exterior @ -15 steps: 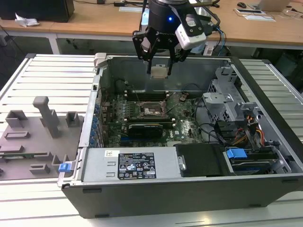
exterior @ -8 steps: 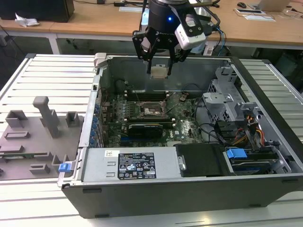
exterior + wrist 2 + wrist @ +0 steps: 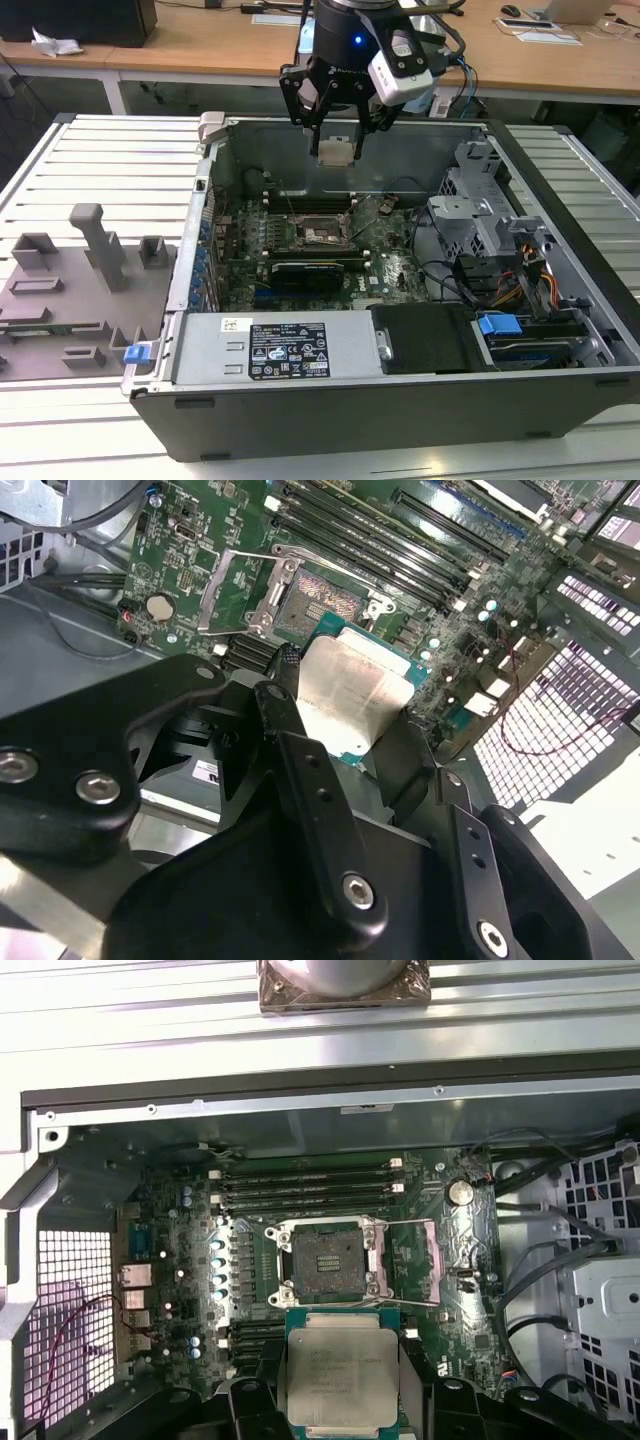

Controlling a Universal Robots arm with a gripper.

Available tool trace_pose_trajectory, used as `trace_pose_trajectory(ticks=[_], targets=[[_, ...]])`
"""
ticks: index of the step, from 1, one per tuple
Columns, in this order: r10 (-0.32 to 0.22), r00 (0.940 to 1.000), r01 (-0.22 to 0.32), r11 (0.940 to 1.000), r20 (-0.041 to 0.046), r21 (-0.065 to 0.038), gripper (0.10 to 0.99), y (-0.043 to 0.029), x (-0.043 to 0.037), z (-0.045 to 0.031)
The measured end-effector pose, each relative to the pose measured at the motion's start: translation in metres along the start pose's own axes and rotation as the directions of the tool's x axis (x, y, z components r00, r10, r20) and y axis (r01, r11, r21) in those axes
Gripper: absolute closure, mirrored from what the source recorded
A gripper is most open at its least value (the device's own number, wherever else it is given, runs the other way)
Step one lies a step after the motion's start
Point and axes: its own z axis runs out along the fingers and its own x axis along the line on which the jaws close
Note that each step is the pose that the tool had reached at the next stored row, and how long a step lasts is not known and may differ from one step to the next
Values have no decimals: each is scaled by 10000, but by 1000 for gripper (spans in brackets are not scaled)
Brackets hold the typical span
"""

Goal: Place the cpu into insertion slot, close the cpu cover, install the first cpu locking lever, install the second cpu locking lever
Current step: 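Place the cpu into insertion slot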

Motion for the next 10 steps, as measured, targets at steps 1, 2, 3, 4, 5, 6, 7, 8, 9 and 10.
trace_pose_trajectory(ticks=[1,2,3,4,5,6,7,8,9,10], targets=[[8,10000,-8,10000,1,-1,549,0,0,0],[16,10000,-16,10000,2,0,549,0,0,0],[24,10000,-24,10000,2,-1,549,0,0,0],[31,10000,-31,10000,3,-1,549,0,0,1],[43,10000,-43,10000,4,-2,549,0,0,1],[46,10000,-46,10000,5,-2,549,0,0,1],[52,10000,-52,10000,5,-2,549,0,0,1],[55,10000,-55,10000,5,-2,549,0,0,1],[58,10000,-58,10000,5,-2,549,0,0,1],[62,10000,-62,10000,5,-1,549,0,0,2]])
